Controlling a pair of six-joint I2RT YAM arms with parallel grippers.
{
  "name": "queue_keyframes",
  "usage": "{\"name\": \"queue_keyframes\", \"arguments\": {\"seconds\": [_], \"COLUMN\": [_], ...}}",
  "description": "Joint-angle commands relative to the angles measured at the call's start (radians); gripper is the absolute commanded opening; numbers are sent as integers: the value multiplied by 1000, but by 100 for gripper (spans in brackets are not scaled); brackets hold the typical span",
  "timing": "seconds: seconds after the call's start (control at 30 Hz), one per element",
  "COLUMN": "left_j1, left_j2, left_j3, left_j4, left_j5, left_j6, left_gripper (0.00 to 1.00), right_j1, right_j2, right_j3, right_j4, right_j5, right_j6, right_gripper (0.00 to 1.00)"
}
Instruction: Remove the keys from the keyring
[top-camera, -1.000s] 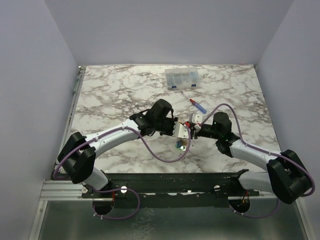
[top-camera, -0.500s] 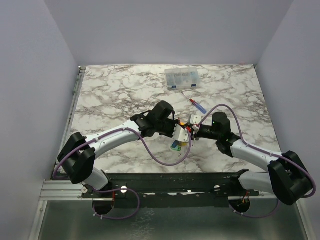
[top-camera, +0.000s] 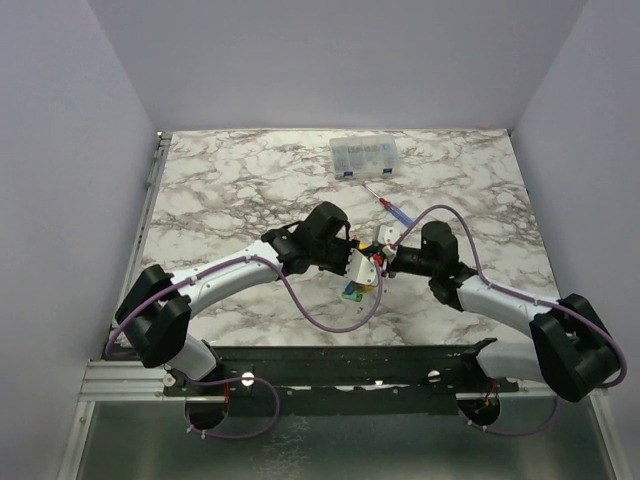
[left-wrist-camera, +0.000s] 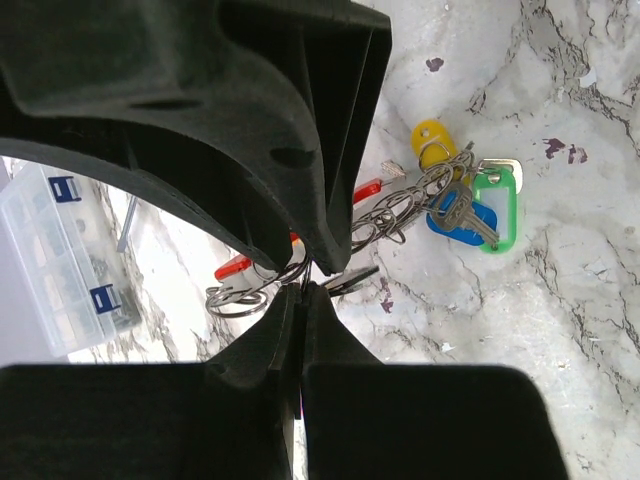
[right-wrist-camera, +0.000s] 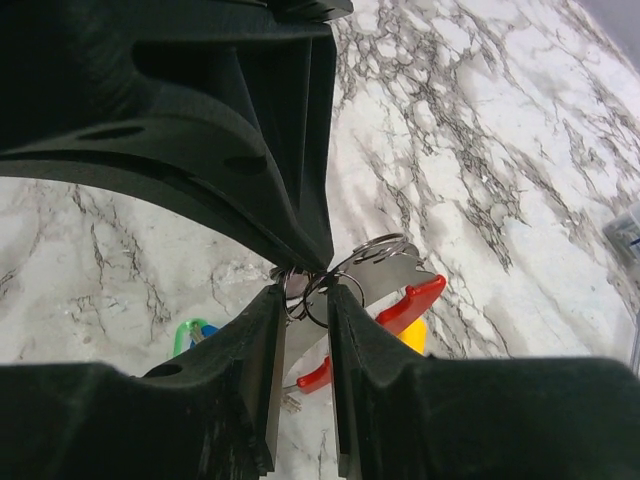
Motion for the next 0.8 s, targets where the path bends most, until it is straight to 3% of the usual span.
{"name": "queue_keyframes", "arguments": {"seconds": [0.0,0.17,0.3,0.4,0.53,0.77], "left_j1": [-5,-5,-1,48,151,184], "left_j2": [-31,-22,-19,-3,16,3], "left_j3": [19,24,25,46,61,-2], "left_j4": [-7,-5,-5,-5,-5,92], "left_j5": [27,28,26,89,256,345], "left_j6": [11,10,0,-78,-155,-199], "left_gripper": [0,0,0,0,20,27], "right_j1": [0,0,0,-1,0,-1], "right_j2": [33,43,35,26,26,81], "right_j3": [19,25,21,-7,-64,-135], "right_j4": [61,77,82,128,265,493], "right_j5": [-6,-20,-19,-11,-5,-12], "right_j6": [23,28,27,49,89,129], "right_gripper": [28,22,1,1,1,1]}}
